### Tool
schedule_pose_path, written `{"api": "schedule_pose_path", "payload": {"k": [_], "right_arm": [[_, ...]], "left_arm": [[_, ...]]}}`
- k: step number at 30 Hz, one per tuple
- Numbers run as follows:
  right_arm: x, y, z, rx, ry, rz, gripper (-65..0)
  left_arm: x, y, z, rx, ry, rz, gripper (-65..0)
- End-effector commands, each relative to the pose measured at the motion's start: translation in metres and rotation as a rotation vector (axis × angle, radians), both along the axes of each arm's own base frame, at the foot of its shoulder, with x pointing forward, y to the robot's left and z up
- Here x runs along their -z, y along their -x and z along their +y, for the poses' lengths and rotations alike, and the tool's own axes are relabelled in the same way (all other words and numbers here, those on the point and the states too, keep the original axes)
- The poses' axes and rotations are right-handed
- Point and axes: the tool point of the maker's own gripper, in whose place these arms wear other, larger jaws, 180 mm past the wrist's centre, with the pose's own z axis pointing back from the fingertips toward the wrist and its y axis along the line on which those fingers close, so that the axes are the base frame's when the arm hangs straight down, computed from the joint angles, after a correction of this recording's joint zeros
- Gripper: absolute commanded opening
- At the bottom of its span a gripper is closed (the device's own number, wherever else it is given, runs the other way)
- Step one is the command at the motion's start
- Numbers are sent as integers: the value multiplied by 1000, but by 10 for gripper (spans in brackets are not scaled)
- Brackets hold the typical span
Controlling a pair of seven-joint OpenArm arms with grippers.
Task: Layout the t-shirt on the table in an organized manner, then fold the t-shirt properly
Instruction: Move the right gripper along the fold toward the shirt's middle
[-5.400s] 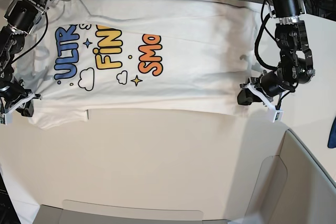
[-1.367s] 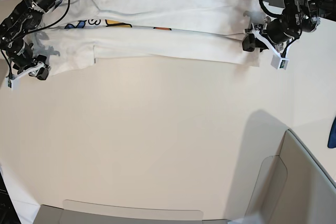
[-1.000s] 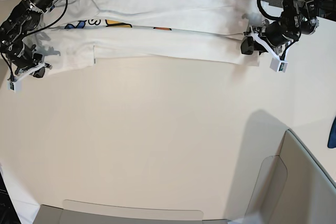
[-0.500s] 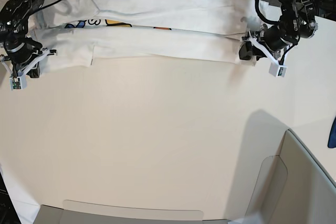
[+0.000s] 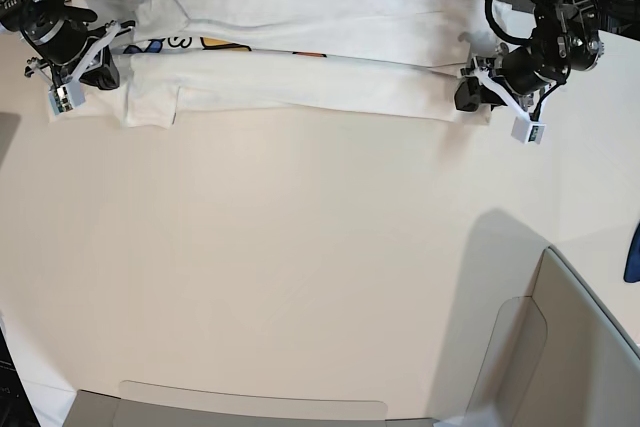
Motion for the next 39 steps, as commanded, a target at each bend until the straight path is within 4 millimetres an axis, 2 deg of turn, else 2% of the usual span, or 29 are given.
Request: {"api": "schedule_pose_path", "payload": {"k": [1,5,9,17,22,26,31,39], "right_arm": [[-9,0,0,-30,-2,-26,-650],[-13,11,8,-77,-67,-7,-650],[-15,22,20,-128,-135,33,-650],[-3,45,21,-191,-123,193,-650],[-2,46,25,-204,-128,200,-650],[2,50,32,-284,-108,241,-650],[11,60,54,-383,-125,295,-650],[29,68,63,-490,-34,365,-650]], "left_arm": [[-6,-8,4,-8,3,-29,-451],[8,-5,7,-30,24,14,-451],[6,-11,7,-31,27,2,-451],[5,-12,7,-31,27,-1,-451],[4,-13,7,-33,27,-5,-451],[4,-13,7,-34,27,-6,-451],[4,-13,7,-34,27,-6,-451],[4,-14,7,-35,27,-9,-451]]}}
